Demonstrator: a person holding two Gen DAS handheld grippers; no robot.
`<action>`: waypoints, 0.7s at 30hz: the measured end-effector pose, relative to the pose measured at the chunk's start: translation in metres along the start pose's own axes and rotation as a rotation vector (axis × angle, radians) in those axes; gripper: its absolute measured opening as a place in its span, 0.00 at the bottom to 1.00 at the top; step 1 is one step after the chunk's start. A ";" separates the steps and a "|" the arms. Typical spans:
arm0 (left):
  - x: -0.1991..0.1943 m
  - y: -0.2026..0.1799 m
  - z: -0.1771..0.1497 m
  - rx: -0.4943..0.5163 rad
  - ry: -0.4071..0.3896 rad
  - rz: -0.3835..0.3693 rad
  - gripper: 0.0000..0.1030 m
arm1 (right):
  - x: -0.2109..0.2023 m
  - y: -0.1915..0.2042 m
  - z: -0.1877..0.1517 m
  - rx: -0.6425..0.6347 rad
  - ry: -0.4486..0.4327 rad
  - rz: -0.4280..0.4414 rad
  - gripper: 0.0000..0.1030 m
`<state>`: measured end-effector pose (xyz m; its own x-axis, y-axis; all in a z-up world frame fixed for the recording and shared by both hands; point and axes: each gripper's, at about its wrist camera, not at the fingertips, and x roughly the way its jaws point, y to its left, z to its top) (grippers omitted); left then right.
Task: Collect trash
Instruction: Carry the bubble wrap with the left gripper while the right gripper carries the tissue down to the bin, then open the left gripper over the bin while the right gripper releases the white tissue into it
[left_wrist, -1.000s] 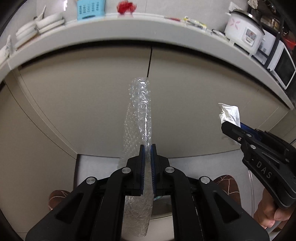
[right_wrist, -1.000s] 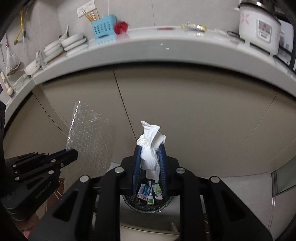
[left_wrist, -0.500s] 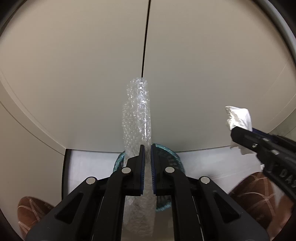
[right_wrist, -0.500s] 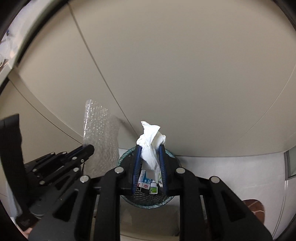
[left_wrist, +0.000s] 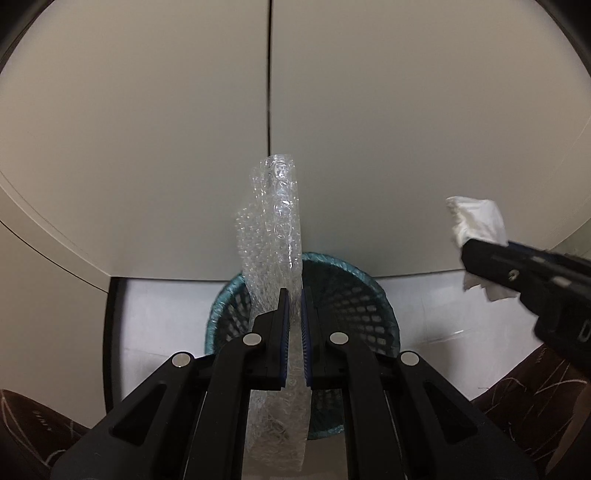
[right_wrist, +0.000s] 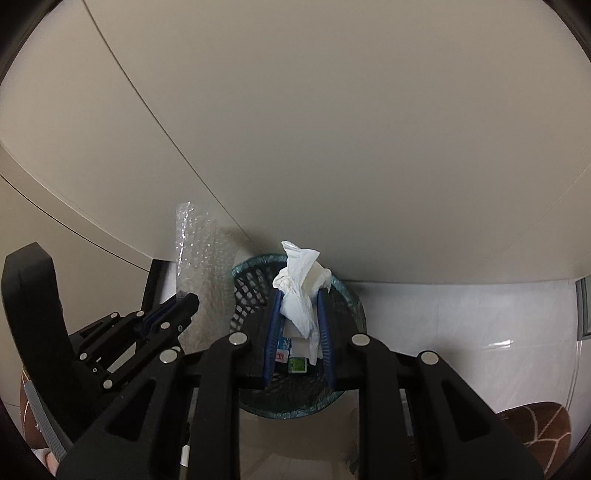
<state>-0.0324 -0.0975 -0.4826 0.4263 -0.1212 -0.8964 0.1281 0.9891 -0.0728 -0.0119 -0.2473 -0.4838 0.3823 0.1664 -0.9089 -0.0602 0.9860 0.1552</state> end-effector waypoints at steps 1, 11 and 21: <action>0.003 0.001 0.000 0.001 0.007 -0.008 0.05 | 0.004 0.000 -0.001 0.000 0.008 -0.002 0.18; -0.005 0.015 -0.003 -0.038 -0.014 -0.021 0.41 | 0.026 -0.004 0.002 -0.005 0.037 -0.009 0.18; -0.027 0.044 0.009 -0.101 -0.097 0.016 0.84 | 0.038 0.027 -0.007 -0.049 0.023 0.016 0.19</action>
<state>-0.0307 -0.0510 -0.4577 0.5130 -0.1076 -0.8516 0.0317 0.9938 -0.1065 -0.0059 -0.2144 -0.5169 0.3599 0.1819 -0.9151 -0.1111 0.9822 0.1516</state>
